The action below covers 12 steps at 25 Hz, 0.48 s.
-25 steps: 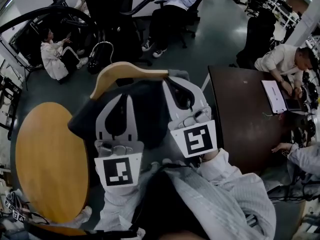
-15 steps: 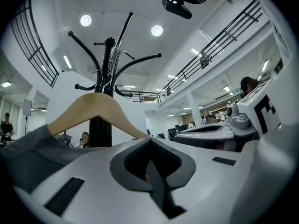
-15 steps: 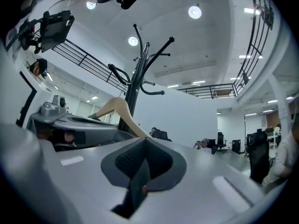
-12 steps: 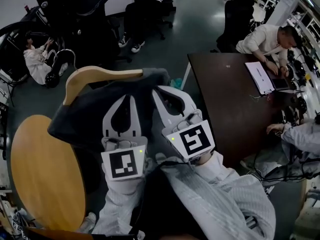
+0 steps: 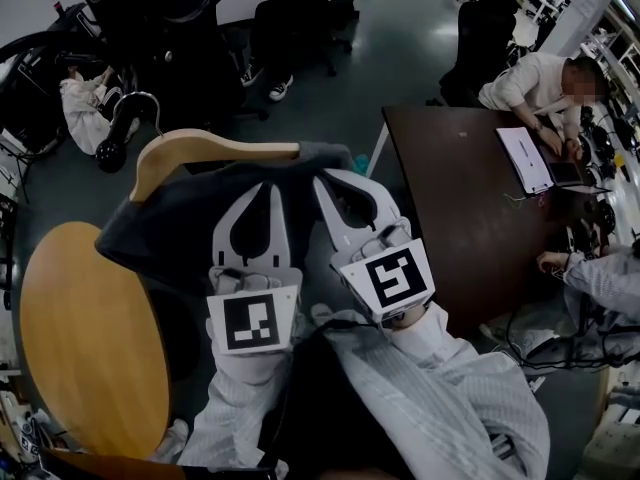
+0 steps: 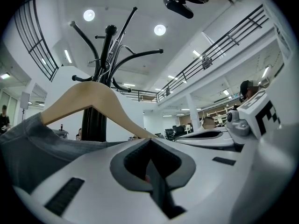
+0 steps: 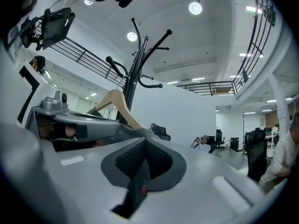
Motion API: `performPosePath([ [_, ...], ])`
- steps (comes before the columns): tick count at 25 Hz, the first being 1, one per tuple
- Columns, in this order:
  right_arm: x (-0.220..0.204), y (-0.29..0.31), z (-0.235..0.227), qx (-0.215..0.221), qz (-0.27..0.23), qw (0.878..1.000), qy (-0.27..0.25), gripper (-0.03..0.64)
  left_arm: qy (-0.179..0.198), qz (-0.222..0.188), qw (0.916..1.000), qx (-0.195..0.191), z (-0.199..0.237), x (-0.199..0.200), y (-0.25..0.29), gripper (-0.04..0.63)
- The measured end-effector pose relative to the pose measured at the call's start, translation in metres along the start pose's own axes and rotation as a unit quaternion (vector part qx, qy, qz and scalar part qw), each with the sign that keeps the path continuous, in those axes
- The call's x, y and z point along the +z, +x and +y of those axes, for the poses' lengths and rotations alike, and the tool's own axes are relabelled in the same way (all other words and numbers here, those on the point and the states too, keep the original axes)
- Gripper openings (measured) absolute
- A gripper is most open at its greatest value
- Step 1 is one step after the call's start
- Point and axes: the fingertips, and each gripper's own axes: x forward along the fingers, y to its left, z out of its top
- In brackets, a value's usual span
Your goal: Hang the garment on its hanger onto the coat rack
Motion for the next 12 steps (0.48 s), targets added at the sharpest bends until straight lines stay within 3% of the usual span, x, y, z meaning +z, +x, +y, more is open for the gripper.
performPosePath([
  [12,0.0028,0.003,0.0039,0.002,0.001,1.0,-0.009,0.0,0.014,0.002,0.9999,-0.007,-0.0014,0.0019,0.0027,0.005],
])
